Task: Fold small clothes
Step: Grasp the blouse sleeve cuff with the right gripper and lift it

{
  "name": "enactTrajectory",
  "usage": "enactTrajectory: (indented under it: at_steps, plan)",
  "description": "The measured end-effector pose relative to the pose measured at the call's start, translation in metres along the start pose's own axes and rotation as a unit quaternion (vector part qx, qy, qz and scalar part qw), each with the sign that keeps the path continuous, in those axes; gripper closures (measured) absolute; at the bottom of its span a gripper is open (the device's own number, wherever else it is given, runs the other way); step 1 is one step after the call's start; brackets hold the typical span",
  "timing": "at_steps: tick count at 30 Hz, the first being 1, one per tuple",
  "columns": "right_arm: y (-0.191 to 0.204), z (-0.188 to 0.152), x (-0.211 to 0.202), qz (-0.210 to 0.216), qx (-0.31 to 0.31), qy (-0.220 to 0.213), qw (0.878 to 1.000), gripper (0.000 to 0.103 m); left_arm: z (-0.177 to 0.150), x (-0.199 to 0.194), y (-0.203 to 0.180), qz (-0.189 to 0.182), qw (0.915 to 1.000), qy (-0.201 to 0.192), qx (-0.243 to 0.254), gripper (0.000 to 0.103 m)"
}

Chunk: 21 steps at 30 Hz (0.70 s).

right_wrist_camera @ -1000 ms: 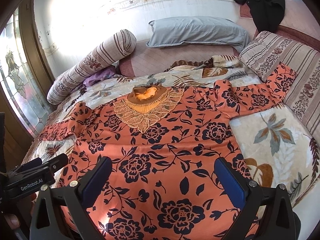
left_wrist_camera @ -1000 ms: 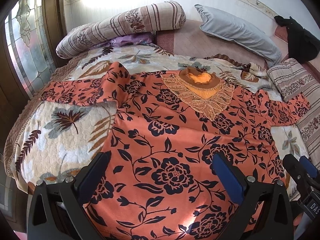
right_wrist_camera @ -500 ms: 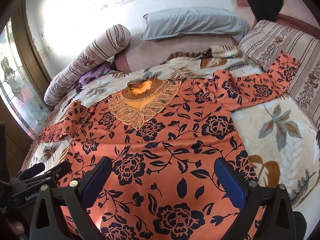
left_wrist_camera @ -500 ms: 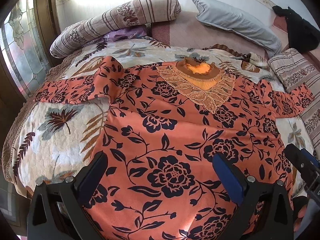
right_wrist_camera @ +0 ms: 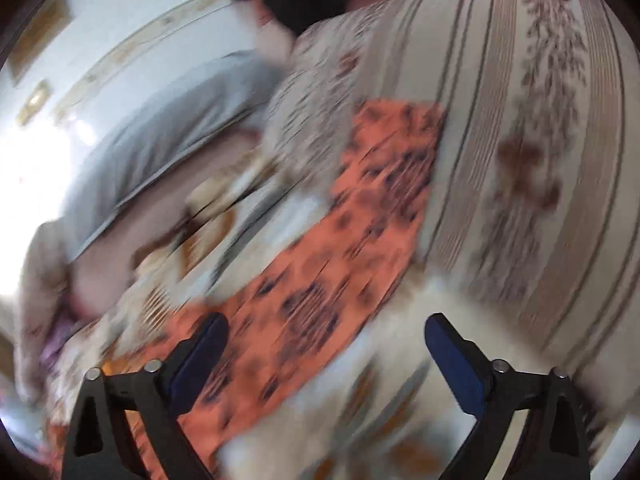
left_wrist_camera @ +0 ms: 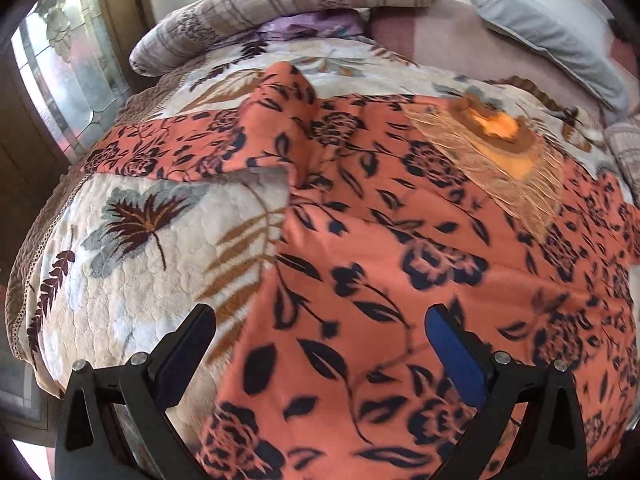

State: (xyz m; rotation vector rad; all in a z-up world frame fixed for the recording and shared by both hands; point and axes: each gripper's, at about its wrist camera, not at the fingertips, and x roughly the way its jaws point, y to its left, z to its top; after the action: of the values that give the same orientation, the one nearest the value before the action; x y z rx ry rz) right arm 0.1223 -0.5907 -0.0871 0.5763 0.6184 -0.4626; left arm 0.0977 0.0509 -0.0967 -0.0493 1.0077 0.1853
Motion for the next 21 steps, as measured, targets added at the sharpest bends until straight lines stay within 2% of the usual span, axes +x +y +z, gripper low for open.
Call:
enactTrajectory:
  at_steps: [2, 4, 8, 9, 10, 11, 12, 14, 15, 18, 21]
  plan:
    - [-0.005, 0.038, 0.015, -0.058, -0.029, -0.032, 0.997, 0.013, 0.006, 0.008, 0.012, 0.009, 0.9998, -0.003, -0.015, 0.0]
    - [-0.008, 0.069, 0.036, -0.093, -0.037, -0.044, 0.994, 0.015, 0.011, 0.015, 0.025, 0.021, 0.9992, -0.012, -0.032, 0.0]
    - [-0.007, 0.096, 0.08, -0.167, -0.066, -0.036, 0.983, 0.019, 0.014, 0.038, 0.053, 0.041, 0.9972, -0.005, -0.061, 0.0]
    - [-0.003, 0.098, 0.085, -0.183, -0.079, -0.042, 0.979, 0.033, 0.014, 0.044, 0.059, 0.049, 0.9967, 0.004, -0.065, 0.0]
    - [0.005, 0.098, 0.09, -0.2, -0.098, -0.039, 0.974, 0.068, 0.013, 0.05, 0.065, 0.051, 0.9962, 0.012, -0.07, 0.0]
    - [0.01, 0.097, 0.093, -0.202, -0.112, -0.031, 0.973, 0.094, 0.011, 0.054, 0.072, 0.04, 0.9961, 0.014, -0.077, 0.0]
    - [0.017, 0.102, 0.097, -0.189, -0.119, -0.014, 0.975, 0.099, 0.009, 0.057, 0.078, 0.02, 0.996, 0.012, -0.087, 0.0]
    - [0.041, 0.101, 0.082, -0.165, -0.146, -0.027, 0.975, 0.099, 0.009, 0.057, 0.083, 0.012, 0.9958, 0.004, -0.09, 0.0]
    - [0.059, 0.101, 0.071, -0.138, -0.155, -0.033, 0.978, 0.099, 0.009, 0.059, 0.083, 0.011, 0.9959, 0.004, -0.089, 0.0]
    - [0.129, 0.089, 0.021, -0.034, -0.183, -0.064, 0.98, 0.099, 0.008, 0.063, 0.084, 0.007, 0.9961, -0.005, -0.087, 0.0]
    - [0.207, 0.065, -0.041, 0.097, -0.192, -0.083, 0.973, 0.099, 0.004, 0.06, 0.085, 0.001, 0.9967, -0.012, -0.081, 0.0]
